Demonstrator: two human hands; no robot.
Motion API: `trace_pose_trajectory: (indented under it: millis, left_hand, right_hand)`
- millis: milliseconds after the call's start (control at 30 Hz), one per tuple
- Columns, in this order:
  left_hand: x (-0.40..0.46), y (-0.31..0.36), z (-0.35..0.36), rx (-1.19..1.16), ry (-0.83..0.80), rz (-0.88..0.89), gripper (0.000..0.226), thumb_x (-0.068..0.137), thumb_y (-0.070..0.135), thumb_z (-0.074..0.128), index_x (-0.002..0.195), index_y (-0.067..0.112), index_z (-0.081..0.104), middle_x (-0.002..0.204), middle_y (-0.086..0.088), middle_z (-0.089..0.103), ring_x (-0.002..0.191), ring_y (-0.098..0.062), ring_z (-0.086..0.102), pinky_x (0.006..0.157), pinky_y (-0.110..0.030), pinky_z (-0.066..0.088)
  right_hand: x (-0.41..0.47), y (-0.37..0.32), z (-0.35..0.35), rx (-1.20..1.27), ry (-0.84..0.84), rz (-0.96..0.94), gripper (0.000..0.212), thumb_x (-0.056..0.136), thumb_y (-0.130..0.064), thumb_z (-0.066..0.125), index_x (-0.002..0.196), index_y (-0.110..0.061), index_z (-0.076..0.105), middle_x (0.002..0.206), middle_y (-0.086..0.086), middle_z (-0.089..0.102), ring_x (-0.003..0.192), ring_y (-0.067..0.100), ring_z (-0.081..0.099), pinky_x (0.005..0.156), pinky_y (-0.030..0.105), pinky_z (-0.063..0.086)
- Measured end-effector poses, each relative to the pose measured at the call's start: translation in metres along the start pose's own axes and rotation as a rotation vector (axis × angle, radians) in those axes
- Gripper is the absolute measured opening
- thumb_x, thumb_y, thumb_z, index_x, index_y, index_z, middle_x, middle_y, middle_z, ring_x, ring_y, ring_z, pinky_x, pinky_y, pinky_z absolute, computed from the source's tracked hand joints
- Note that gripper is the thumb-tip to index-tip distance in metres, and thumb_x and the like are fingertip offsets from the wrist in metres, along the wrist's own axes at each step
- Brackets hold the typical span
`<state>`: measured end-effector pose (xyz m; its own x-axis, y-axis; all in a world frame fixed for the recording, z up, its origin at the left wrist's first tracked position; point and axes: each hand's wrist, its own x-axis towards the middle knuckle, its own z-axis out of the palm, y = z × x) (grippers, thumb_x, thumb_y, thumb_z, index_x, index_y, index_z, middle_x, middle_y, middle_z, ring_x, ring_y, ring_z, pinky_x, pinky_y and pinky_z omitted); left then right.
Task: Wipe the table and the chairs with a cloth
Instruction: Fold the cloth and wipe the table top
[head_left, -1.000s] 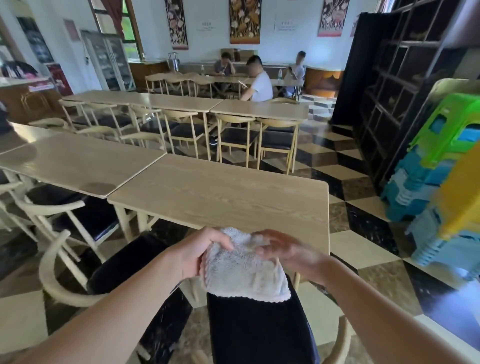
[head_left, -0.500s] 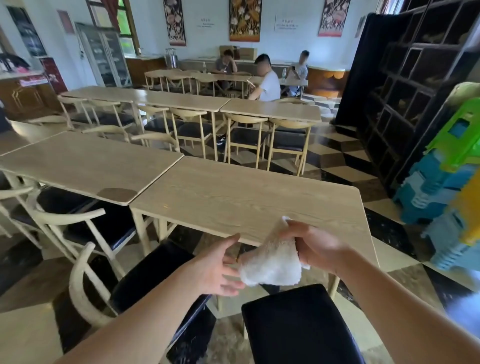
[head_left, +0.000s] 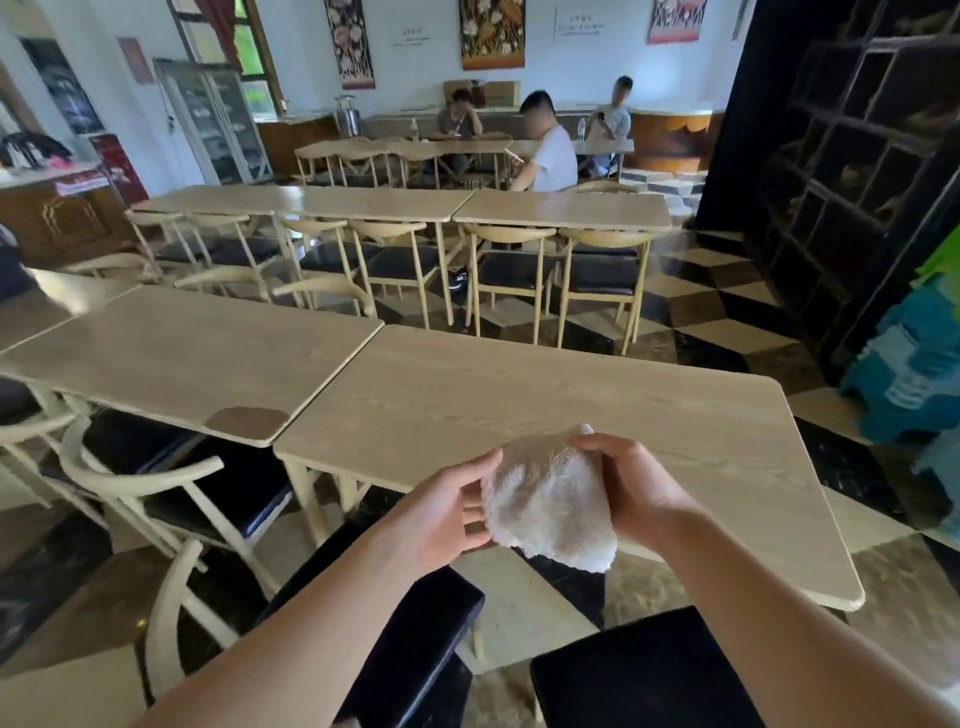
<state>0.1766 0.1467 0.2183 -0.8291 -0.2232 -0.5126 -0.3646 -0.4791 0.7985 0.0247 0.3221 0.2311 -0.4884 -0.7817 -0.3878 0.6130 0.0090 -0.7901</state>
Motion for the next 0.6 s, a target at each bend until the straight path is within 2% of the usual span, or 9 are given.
trace_pose_trajectory:
  millis: [100,200,233,300,333,400,467,533,600]
  left_hand:
    - [0.024,0.028,-0.004,0.109,0.054,0.057,0.091,0.055,0.035,0.097,0.132,0.013,0.054,0.135,-0.01,0.062,0.122,-0.029,0.062,0.112,-0.049,0.04]
    - [0.046,0.041,-0.008,0.289,0.184,0.144,0.065,0.07,0.014,0.088,0.129,0.017,0.061,0.125,-0.006,0.069,0.111,-0.024,0.067,0.101,-0.041,0.046]
    - [0.057,0.045,-0.011,0.354,0.223,0.171,0.071,0.07,0.012,0.088,0.134,0.023,0.058,0.123,-0.002,0.068,0.11,-0.02,0.065,0.095,-0.037,0.045]
    - [0.075,0.049,-0.021,0.491,0.223,0.229,0.09,0.072,0.01,0.088,0.145,0.04,0.045,0.118,0.009,0.061,0.111,-0.013,0.059,0.086,-0.028,0.044]
    - [0.079,0.05,-0.024,0.57,0.195,0.255,0.092,0.074,0.009,0.086,0.146,0.045,0.042,0.113,0.011,0.063,0.105,-0.014,0.063,0.078,-0.024,0.05]
    - [0.105,0.055,-0.038,0.805,0.135,0.307,0.079,0.079,0.006,0.081,0.145,0.037,0.05,0.106,0.008,0.069,0.091,-0.019,0.071,0.07,-0.028,0.058]
    - [0.132,0.061,-0.053,1.116,0.124,0.432,0.05,0.082,0.006,0.077,0.128,0.025,0.069,0.104,0.005,0.075,0.089,-0.02,0.073,0.075,-0.034,0.058]
    - [0.153,0.064,-0.065,1.291,0.146,0.567,0.025,0.083,0.008,0.076,0.106,0.02,0.079,0.091,0.005,0.077,0.082,-0.016,0.071,0.072,-0.028,0.053]
    - [0.177,0.067,-0.08,1.359,0.184,0.619,0.027,0.081,0.009,0.08,0.107,0.017,0.078,0.093,0.002,0.076,0.081,-0.015,0.068,0.073,-0.027,0.051]
  right_hand:
    - [0.033,-0.013,-0.001,0.037,0.033,-0.026,0.036,0.097,-0.019,0.059,0.126,0.002,0.058,0.123,0.026,0.068,0.111,0.037,0.069,0.083,0.045,0.059]
    - [0.062,-0.018,-0.007,-0.16,0.274,-0.071,0.026,0.097,-0.009,0.062,0.12,0.002,0.061,0.119,0.025,0.067,0.101,0.033,0.071,0.08,0.041,0.061]
    - [0.073,-0.019,-0.011,-0.26,0.338,-0.063,0.031,0.094,-0.009,0.066,0.123,-0.002,0.059,0.116,0.022,0.068,0.101,0.032,0.07,0.083,0.042,0.061]
    - [0.09,-0.019,-0.02,-0.449,0.407,-0.049,0.048,0.088,-0.013,0.074,0.13,-0.02,0.052,0.112,0.014,0.067,0.101,0.028,0.068,0.085,0.04,0.06]
    - [0.09,-0.02,-0.02,-0.539,0.397,-0.054,0.057,0.086,-0.014,0.077,0.131,-0.03,0.047,0.112,0.01,0.067,0.1,0.026,0.067,0.087,0.04,0.059]
    - [0.106,-0.02,-0.024,-0.723,0.332,-0.045,0.067,0.081,-0.012,0.081,0.134,-0.038,0.048,0.115,0.002,0.065,0.103,0.023,0.064,0.089,0.04,0.058]
    - [0.125,-0.016,-0.021,-0.946,0.258,0.003,0.076,0.075,-0.008,0.084,0.14,-0.031,0.051,0.126,-0.001,0.057,0.109,0.02,0.058,0.082,0.03,0.052]
    - [0.143,-0.012,-0.018,-1.079,0.224,0.048,0.081,0.074,-0.006,0.083,0.144,-0.027,0.049,0.134,-0.001,0.053,0.112,0.02,0.053,0.078,0.025,0.044]
    - [0.166,-0.008,-0.016,-1.146,0.272,0.08,0.081,0.076,-0.005,0.082,0.146,-0.026,0.048,0.136,0.0,0.054,0.112,0.02,0.055,0.08,0.026,0.046]
